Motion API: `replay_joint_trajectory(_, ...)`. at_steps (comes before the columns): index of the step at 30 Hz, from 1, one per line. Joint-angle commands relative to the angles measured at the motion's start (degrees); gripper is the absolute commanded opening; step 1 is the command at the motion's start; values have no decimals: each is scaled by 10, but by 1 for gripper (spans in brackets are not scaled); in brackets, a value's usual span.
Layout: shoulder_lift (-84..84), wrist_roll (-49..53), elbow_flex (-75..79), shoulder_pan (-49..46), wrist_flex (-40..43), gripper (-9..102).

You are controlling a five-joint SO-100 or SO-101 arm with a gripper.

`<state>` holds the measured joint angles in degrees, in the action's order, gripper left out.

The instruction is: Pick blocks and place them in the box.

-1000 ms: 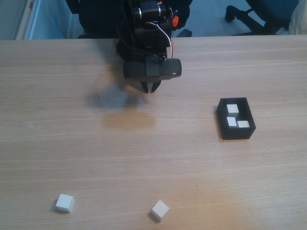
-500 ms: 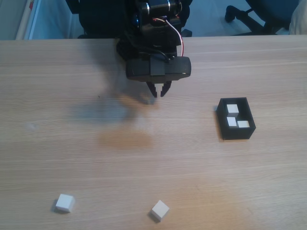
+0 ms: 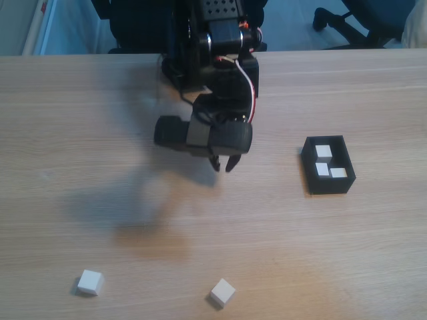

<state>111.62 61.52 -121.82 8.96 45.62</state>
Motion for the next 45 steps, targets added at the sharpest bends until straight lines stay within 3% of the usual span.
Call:
replay_joint_trajectory(1, -39, -10, 72, 1, -28, 3)
replay_joint_trajectory(16, -201, -37, 254, -10, -47, 18)
replay_joint_trajectory(31, -344, 51, 307, -18, -226, 22)
replay_joint_trajectory(45, -448, 100, 342, -43, -324, 23)
